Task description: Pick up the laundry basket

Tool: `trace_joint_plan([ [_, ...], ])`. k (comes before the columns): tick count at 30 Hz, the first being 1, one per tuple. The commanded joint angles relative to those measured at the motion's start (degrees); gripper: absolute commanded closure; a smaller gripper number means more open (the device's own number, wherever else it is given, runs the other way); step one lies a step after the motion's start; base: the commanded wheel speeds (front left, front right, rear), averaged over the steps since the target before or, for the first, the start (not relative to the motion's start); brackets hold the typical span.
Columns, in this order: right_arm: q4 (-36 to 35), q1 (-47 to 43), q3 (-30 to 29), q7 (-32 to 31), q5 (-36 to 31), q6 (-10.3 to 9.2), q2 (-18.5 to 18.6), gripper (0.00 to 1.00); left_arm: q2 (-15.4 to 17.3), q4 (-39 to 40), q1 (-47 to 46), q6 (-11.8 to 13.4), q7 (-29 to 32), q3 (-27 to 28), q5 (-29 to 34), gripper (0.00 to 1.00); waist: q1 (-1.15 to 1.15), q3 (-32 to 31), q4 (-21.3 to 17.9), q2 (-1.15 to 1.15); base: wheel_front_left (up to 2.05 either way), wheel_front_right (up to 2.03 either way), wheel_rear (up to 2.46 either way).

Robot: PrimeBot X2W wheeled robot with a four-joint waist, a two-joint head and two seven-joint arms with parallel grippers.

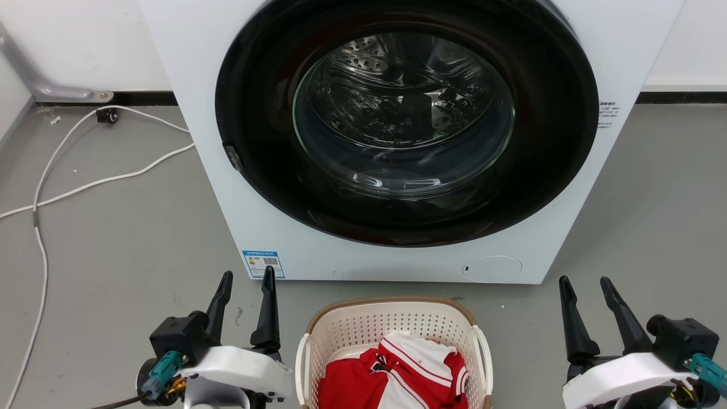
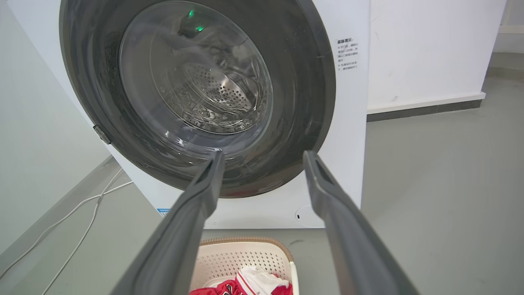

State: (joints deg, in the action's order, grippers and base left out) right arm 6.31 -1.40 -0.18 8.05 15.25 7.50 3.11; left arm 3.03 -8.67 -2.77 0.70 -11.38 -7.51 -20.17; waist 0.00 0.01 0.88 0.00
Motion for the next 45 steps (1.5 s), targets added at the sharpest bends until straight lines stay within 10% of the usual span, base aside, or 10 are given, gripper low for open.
trace_joint_plan([
  [1, -0.5, -0.3, 0.1, 0.4, -0.9, -0.01, -0.2, 0.0, 0.0, 0.3, 0.1, 0.3, -0.5, -0.2, 1.0, 0.0, 0.0, 0.0, 0.0, 0.0, 0.0, 0.0, 0.0],
  [45, -1.4, -2.2, -1.5, -0.2, -13.2, -0.03, -0.3, 0.0, -0.2, -0.8, 1.1, 3.3, -3.9, -0.6, 13.7, 0.0, 0.0, -0.2, 0.5, 0.0, 0.0, 0.0, 0.0],
])
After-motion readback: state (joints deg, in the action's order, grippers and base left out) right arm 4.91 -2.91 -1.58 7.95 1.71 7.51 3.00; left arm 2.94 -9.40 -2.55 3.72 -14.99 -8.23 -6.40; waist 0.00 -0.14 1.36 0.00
